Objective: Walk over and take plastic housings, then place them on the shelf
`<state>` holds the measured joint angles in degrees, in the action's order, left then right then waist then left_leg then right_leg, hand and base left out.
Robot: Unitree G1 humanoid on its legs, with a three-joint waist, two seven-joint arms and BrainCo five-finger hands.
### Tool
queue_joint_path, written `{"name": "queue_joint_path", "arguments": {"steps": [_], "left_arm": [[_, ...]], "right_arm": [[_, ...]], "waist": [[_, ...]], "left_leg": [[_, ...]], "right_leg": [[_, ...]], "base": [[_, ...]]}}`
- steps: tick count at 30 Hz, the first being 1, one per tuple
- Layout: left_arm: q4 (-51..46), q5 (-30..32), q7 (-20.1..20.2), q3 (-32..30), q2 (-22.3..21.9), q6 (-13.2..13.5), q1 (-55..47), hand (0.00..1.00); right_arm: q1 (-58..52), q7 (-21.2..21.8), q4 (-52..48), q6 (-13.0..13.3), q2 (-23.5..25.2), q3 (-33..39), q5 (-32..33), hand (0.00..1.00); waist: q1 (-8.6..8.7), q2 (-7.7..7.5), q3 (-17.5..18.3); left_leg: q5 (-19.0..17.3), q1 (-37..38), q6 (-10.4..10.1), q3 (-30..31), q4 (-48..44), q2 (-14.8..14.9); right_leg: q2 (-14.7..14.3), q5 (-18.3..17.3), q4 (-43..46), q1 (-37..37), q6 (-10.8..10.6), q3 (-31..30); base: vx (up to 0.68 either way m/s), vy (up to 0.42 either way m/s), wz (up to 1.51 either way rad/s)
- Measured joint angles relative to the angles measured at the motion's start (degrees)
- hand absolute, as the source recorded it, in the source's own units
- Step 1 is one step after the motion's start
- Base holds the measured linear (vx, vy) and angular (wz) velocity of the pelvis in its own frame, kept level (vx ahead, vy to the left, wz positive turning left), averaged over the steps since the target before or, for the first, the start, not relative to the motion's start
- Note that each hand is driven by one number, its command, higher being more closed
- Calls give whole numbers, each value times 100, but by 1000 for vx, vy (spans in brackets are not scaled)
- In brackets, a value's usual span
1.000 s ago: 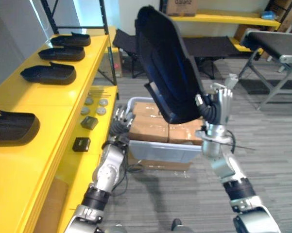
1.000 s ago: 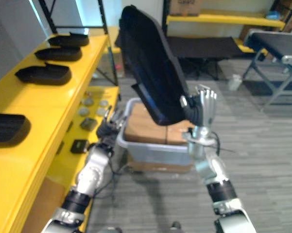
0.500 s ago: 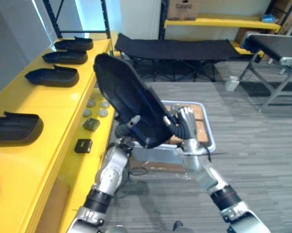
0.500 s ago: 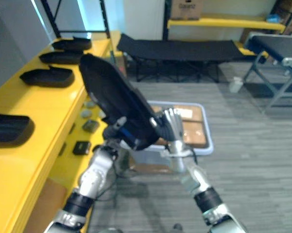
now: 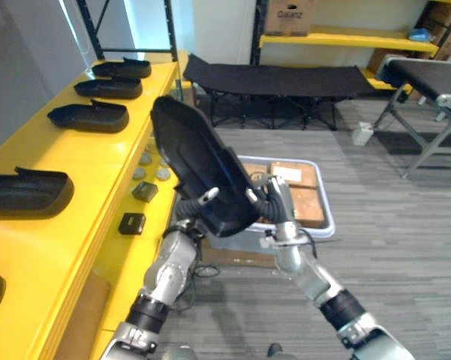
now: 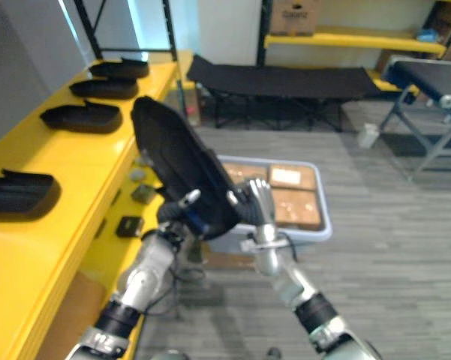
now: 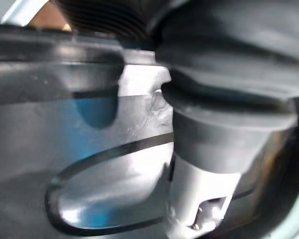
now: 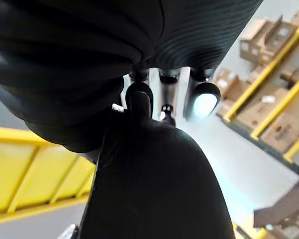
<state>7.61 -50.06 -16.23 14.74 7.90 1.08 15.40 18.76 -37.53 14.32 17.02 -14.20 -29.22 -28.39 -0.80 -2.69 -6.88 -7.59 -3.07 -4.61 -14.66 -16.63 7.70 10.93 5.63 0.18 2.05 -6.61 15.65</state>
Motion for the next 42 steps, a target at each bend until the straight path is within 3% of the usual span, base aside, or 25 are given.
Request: {"name": "queue_joint_path", "arguments": {"steps": [11, 12, 17, 23, 26, 33, 36, 42], "left_arm": [[29, 370, -103, -20, 67, 148, -148, 100], [29, 381, -102, -19, 67, 153, -148, 100], [21, 575, -88, -29, 77, 268, -147, 100], [-31, 690, -73, -39, 100, 412, -145, 100], [-56, 1194, -183, -46, 110, 431, -146, 100], [-878, 3346, -1019, -564, -206, 748, -145, 100], [-1001, 4229, -1330, -880, -275, 860, -150, 100], [-1073, 5339, -1922, -1534, -270, 891, -271, 100]], "right_arm": [[-70, 0, -56, 16, -1, -245, 72, 100], [-70, -1, -60, 16, -1, -246, 74, 0], [-180, 0, -121, 69, -4, -305, 125, 0], [-309, 248, -162, 367, -6, -443, 980, 0], [-322, 397, -232, 466, -6, -466, 1294, 0], [-301, 909, -1520, 470, 108, -219, 1973, 0], [-301, 1249, -2131, 564, 190, 248, 2667, 0], [-926, 1957, -3002, 1004, 204, 2403, 4409, 0]], "waist": [[10, 3, 1], [10, 3, 1], [10, 3, 0], [14, 3, 0], [6, 7, -3], [1, 11, -6], [1, 23, -13], [121, 23, -13]], "left_leg": [[-15, -28, -7, -17, 7, 21], [-18, -40, -7, -23, 5, 21], [-23, -93, -10, -23, -10, 27], [-33, -93, -16, -23, -26, 39], [-70, -99, -23, -24, -97, 57], [-145, -97, -19, -34, -215, 92], [-200, -98, -25, -65, -304, 123], [-348, -63, 2, -265, -378, 135]], "right_leg": [[-13, 62, -124, 5, -4, -5], [-16, 88, -160, 5, -11, -7], [-22, 114, -197, -11, 1, -8], [-23, 114, -198, -7, 4, -13], [-33, 103, -197, -4, 21, -17], [-86, 93, -163, 4, 34, -55], [-102, 90, -145, 3, 35, -108], [-70, 49, -63, -86, -11, -324]], "base": [[0, 0, 0], [0, 0, 0], [0, 0, 0], [0, 0, 0], [-37, -1, -3], [-15, -10, -2], [-27, -3, -8], [-17, 25, -14]]}}
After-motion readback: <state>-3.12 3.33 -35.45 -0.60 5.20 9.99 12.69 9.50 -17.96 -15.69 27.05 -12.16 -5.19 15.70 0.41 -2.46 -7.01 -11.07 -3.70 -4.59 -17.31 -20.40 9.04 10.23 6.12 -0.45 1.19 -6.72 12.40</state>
